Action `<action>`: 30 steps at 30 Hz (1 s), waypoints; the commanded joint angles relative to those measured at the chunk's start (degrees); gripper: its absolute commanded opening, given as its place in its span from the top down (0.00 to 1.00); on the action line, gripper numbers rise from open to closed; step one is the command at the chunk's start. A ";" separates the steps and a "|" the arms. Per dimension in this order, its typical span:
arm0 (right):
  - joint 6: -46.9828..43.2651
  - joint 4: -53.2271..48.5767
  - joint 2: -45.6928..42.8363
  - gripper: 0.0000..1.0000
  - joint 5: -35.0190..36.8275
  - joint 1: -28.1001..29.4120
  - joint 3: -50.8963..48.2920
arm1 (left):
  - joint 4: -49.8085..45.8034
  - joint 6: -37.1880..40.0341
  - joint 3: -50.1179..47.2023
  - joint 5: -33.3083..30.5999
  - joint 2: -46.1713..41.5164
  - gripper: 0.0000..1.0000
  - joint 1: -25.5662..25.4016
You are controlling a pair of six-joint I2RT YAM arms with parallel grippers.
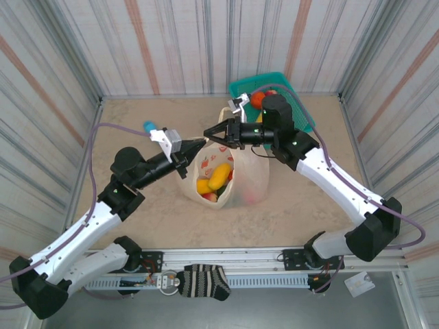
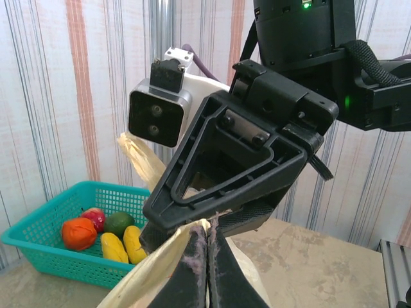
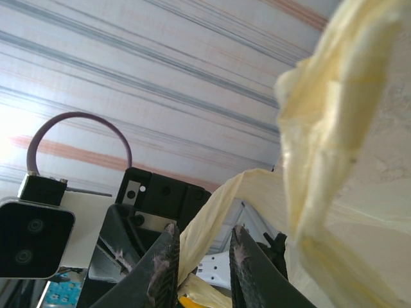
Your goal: Place the fake fruits into the plastic bag and tie a complex knot
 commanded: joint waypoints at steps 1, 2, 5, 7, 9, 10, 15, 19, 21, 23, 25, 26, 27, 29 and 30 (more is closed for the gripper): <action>1.59 2.55 0.28 0.77 -1.83 0.40 -0.47 | 0.71 2.09 -0.42 -1.43 0.19 1.00 -0.73; 1.81 2.87 0.17 0.77 -1.98 0.35 -0.59 | 0.64 2.20 -0.37 -1.51 0.30 1.00 -0.70; 2.44 3.98 -0.10 0.76 -2.31 0.39 -0.96 | 0.27 2.45 -0.29 -1.59 0.57 1.00 -0.71; 2.71 4.21 -0.15 0.69 -2.40 0.29 -0.99 | 0.07 2.46 -0.23 -1.43 0.69 1.00 -0.72; 2.93 4.47 -0.24 0.66 -2.40 0.27 -1.02 | 0.00 2.45 -0.20 -1.56 0.74 1.00 -0.85; 3.01 4.71 -0.27 0.66 -2.46 0.31 -0.94 | -0.08 2.64 -0.24 -1.75 0.73 1.00 -0.86; 3.59 5.16 -0.28 0.68 -3.10 0.38 -1.09 | -0.77 3.07 -0.13 -2.38 0.78 1.00 -0.89; 3.68 5.44 -0.31 0.68 -3.51 0.46 -1.31 | -1.32 3.48 -0.03 -2.81 0.86 1.00 -0.88; 3.59 5.44 -0.34 0.68 -3.50 0.56 -1.55 | -1.30 3.58 -0.10 -2.92 0.79 1.00 -0.92; 3.59 5.28 -0.14 0.70 -3.77 0.64 -1.68 | -1.32 3.75 -0.01 -2.94 0.85 1.00 -1.02; 3.51 5.17 0.14 0.73 -3.97 0.79 -1.73 | -1.50 3.86 0.24 -2.92 0.88 1.00 -0.97; 3.42 5.17 0.18 0.75 -3.90 0.84 -1.76 | -1.42 3.86 0.08 -2.91 0.94 1.00 -0.97; 3.42 5.04 0.26 0.77 -3.90 0.85 -1.72 | -1.41 3.86 0.09 -2.94 0.92 1.00 -0.96; 3.25 5.00 0.40 0.82 -3.90 0.95 -1.70 | -1.35 3.86 0.13 -2.91 0.95 1.00 -1.00; 3.09 4.87 0.24 0.85 -3.76 0.97 -1.65 | -1.41 3.86 0.12 -2.94 0.96 1.00 -1.12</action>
